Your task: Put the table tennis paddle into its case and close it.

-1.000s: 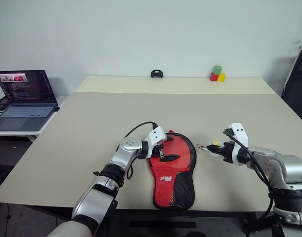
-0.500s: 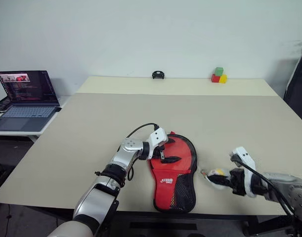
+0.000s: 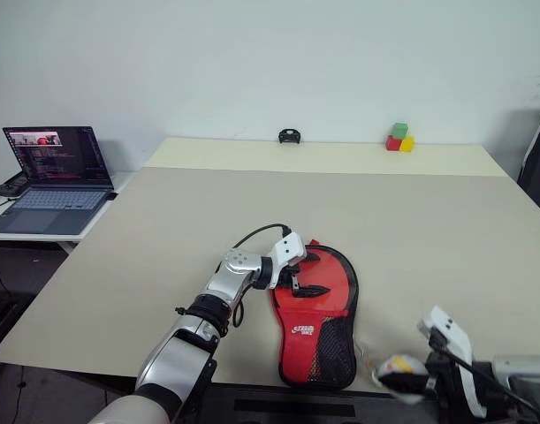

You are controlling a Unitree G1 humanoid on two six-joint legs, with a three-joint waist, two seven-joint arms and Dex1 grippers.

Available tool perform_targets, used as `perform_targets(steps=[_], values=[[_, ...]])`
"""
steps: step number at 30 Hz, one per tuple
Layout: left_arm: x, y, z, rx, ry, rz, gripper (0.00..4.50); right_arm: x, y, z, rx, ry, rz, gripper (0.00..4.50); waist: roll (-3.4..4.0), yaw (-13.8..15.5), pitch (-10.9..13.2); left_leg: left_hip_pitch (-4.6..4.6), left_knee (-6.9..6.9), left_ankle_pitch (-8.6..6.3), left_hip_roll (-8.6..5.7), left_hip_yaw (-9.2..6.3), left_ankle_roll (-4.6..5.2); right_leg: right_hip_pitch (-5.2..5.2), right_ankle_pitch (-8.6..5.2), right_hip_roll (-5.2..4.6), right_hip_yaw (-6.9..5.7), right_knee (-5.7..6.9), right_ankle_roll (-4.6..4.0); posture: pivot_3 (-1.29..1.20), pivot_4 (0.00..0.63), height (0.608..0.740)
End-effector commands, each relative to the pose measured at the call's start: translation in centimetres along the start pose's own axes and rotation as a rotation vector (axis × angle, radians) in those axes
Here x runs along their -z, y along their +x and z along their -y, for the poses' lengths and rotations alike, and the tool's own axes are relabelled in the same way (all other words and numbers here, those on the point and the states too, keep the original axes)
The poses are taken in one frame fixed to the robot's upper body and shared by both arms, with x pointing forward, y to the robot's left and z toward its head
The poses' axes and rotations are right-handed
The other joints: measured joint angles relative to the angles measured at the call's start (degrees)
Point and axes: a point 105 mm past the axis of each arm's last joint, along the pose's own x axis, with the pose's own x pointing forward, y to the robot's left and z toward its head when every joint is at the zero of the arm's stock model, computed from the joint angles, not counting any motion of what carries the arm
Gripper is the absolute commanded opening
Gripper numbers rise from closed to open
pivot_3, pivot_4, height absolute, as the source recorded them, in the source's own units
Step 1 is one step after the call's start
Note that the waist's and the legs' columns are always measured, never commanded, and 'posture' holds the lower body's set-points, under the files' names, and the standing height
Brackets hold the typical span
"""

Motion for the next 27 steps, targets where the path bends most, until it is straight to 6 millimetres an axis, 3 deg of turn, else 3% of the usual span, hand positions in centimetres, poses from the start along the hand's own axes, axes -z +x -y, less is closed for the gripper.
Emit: perform_targets(steps=[1,10,19,27], values=[[7.6,-0.5,3.5,0.09,-0.137,-0.267,4.5,0.6,0.0,-2.7,-0.131,-0.027,-0.019,0.55,-0.02,0.0,0.0,0.03,0.01,0.0,0.0,0.0,0.0,0.03,0.0,-0.01,0.0,0.02,0.0,0.0,0.15,0.74],[7.4,-0.1,3.7,0.099,-0.129,-0.266,4.5,1.1,1.2,-6.3,-0.293,0.001,0.025,0.55,-0.09,0.0,0.0,0.13,-0.01,-0.01,0.02,-0.01,-0.01,0.13,-0.02,0.0,-0.03,0.0,0.03,0.0,0.15,0.74],[7.1,0.1,3.5,0.097,-0.119,-0.263,4.5,0.3,2.6,-5.3,-0.239,-0.021,0.052,0.55,-0.12,-0.1,0.0,0.13,-0.01,-0.01,0.02,-0.03,-0.03,0.12,-0.03,-0.01,-0.04,-0.01,0.05,0.0,0.15,0.74],[7.1,0.1,3.4,0.088,-0.123,-0.259,4.5,-0.7,1.9,-5.5,-0.259,-0.047,0.078,3.24,-0.14,-0.1,0.0,0.13,0.0,-0.01,0.02,-0.06,-0.03,0.13,-0.03,-0.01,-0.06,0.0,0.05,0.0,0.15,0.74]])
